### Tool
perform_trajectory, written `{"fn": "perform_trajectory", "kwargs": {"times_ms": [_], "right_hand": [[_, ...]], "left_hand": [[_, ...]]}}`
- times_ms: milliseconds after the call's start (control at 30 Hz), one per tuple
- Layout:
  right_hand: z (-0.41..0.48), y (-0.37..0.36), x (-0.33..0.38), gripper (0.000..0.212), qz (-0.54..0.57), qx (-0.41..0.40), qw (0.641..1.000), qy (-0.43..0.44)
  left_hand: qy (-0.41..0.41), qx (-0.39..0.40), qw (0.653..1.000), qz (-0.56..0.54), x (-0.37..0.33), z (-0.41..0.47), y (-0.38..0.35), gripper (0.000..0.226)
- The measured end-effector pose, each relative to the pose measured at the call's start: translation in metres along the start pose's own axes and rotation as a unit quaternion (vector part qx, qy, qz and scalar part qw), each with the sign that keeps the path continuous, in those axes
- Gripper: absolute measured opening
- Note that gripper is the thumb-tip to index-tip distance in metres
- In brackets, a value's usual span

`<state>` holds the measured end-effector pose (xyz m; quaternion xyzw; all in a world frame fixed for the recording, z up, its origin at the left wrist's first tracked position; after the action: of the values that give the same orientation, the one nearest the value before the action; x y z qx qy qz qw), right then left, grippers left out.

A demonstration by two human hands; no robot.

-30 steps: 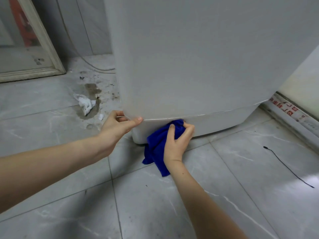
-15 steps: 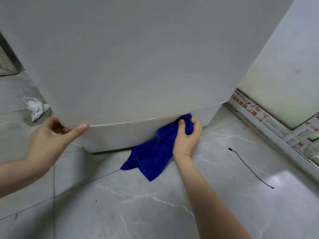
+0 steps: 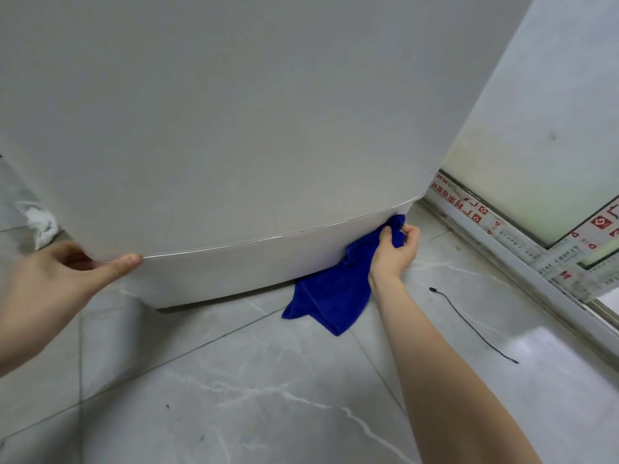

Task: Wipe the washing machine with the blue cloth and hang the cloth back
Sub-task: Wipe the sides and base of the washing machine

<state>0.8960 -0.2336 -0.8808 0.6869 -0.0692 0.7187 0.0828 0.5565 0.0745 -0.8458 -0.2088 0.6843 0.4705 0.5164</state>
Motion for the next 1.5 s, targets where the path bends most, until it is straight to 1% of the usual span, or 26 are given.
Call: {"fn": "perform_trajectory", "kwargs": {"times_ms": [33,67,167,233,333,400,500,567,667,700,800,867,933,1033,1167,1300,1400,1500], "right_hand": [[-0.009,-0.003,0.001,0.018,0.005,-0.002,1.0,-0.001],[-0.019,-0.007,0.001,0.018,0.006,0.001,1.0,0.0],[-0.057,-0.018,-0.005,0.011,0.006,0.024,1.0,-0.005],[-0.088,-0.026,-0.008,0.012,0.002,0.042,0.999,-0.019],[-0.131,-0.038,-0.006,0.014,-0.008,0.058,0.998,-0.016],[-0.156,-0.046,-0.004,0.015,-0.011,0.057,0.998,-0.007],[-0.191,-0.058,-0.003,0.016,-0.015,0.066,0.998,-0.014],[-0.216,-0.069,-0.002,0.017,-0.014,0.066,0.998,-0.01],[-0.252,-0.086,0.002,0.018,0.005,0.051,0.999,-0.008],[-0.263,-0.092,0.004,0.018,0.01,0.045,0.999,-0.009],[-0.291,-0.108,0.01,0.017,0.024,0.03,0.999,-0.024],[-0.308,-0.117,0.015,0.019,0.035,0.02,0.999,-0.036],[-0.325,-0.125,0.018,0.021,0.036,0.016,0.999,-0.033],[-0.354,-0.139,0.023,0.027,0.042,0.037,0.998,-0.033],[-0.377,-0.153,0.031,0.039,0.059,0.057,0.995,-0.05],[-0.37,-0.149,0.037,0.027,0.069,0.057,0.995,-0.043],[-0.366,-0.14,0.043,0.025,0.089,0.067,0.993,-0.038],[-0.361,-0.127,0.051,0.022,0.088,0.071,0.994,-0.001]], "left_hand": [[-0.026,-0.009,1.0,-0.015,-0.006,-0.006,-0.001,0.033],[-0.038,-0.016,0.999,-0.009,-0.015,-0.012,0.0,0.034],[-0.063,0.001,0.998,0.0,-0.028,-0.025,-0.002,0.044],[-0.045,0.01,0.999,-0.02,-0.033,-0.026,-0.002,0.051],[-0.032,0.037,0.998,-0.044,-0.037,-0.027,0.003,0.047],[-0.02,0.058,0.996,-0.065,-0.037,-0.026,0.01,0.048],[0.016,0.113,0.99,-0.087,-0.039,-0.023,0.02,0.056],[0.04,0.157,0.979,-0.124,-0.039,-0.023,0.026,0.06],[0.073,0.181,0.971,-0.136,-0.039,-0.019,0.031,0.076],[0.08,0.185,0.97,-0.133,-0.039,-0.018,0.033,0.073],[0.088,0.205,0.968,-0.117,-0.038,-0.013,0.039,0.054],[0.083,0.218,0.968,-0.097,-0.038,-0.011,0.04,0.054],[0.075,0.211,0.97,-0.095,-0.04,-0.009,0.042,0.061],[0.038,0.17,0.98,-0.094,-0.043,-0.006,0.045,0.068],[-0.022,0.135,0.986,-0.094,-0.048,-0.006,0.049,0.054],[-0.025,0.142,0.983,-0.111,-0.047,-0.007,0.051,0.052],[-0.029,0.139,0.984,-0.111,-0.047,-0.004,0.053,0.05],[-0.031,0.135,0.984,-0.113,-0.045,-0.004,0.052,0.051]]}}
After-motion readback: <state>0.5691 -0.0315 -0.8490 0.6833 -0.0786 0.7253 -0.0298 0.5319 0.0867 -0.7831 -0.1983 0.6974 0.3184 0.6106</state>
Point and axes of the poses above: each hand's wrist, its own z-axis towards the middle knuckle, its own y-axis out of the back of the hand, x = y × z, the point moved 2 cm from there along z, towards the middle knuckle, and after that the axes turned 4 degrees about -z, right-handed, at the moved point
